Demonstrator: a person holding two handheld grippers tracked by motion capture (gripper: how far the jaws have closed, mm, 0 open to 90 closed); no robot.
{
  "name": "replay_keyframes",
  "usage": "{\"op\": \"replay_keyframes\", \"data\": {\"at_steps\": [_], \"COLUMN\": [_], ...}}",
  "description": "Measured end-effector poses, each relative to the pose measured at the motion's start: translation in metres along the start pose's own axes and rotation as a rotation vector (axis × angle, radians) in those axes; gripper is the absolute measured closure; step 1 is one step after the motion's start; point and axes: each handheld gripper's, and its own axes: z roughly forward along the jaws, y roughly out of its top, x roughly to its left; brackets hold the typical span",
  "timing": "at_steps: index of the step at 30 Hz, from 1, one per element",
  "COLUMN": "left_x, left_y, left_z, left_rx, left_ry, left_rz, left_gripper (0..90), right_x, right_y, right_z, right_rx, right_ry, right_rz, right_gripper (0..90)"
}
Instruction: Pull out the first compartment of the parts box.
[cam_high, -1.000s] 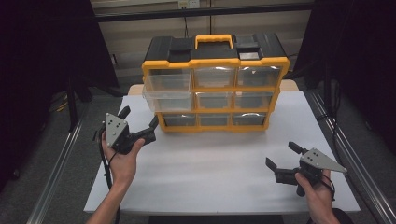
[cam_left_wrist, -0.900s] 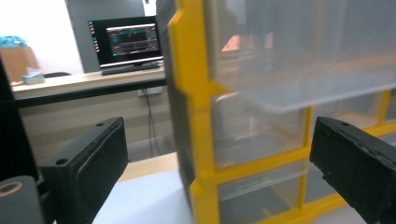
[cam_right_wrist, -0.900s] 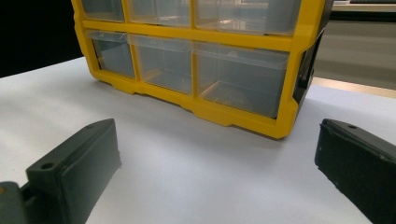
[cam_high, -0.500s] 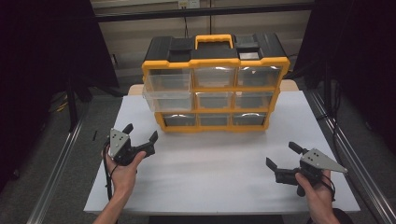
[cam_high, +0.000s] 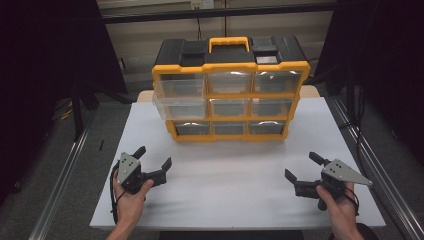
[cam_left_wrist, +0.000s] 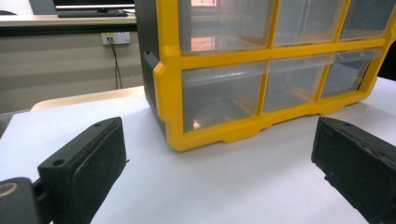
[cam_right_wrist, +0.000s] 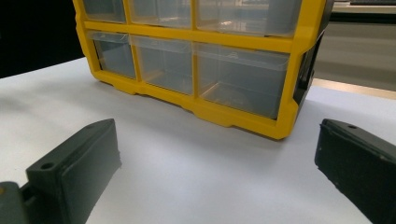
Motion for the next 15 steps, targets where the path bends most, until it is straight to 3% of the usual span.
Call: {"op": "replay_keyframes", "data": {"at_steps": [5,8,9,12,13,15], "left_x": [0.009,0.011,0.013,0.015,0.016,0.019], "left_y": [-0.004,-0.011,-0.012,-0.013,-0.013,-0.012], "left_z": [-0.011,-0.018,-0.021,-0.025,-0.025,-0.024], "left_rx": [0.001,0.024,0.032,0.035,0.031,0.027], "left_ry": [0.013,0.021,0.026,0.038,0.061,0.064], "left_rz": [-0.017,-0.010,0.012,-0.002,-0.037,-0.053], "left_gripper": [3.5,3.5,3.5,3.5,3.7,3.9], "right_x": [-0.001,0.000,0.000,-0.001,-0.001,-0.001], "right_y": [0.000,0.000,0.000,0.000,0.000,0.000], "right_z": [0.000,0.000,0.000,0.001,0.001,0.001], "right_rx": [0.000,0.000,0.000,0.001,0.003,0.004], "right_ry": [-0.001,0.001,0.001,-0.004,-0.004,-0.008], "right_rz": [0.006,0.007,0.007,0.007,0.008,0.009], "right_gripper": [0.0,0.0,0.0,0.0,0.0,0.0]}}
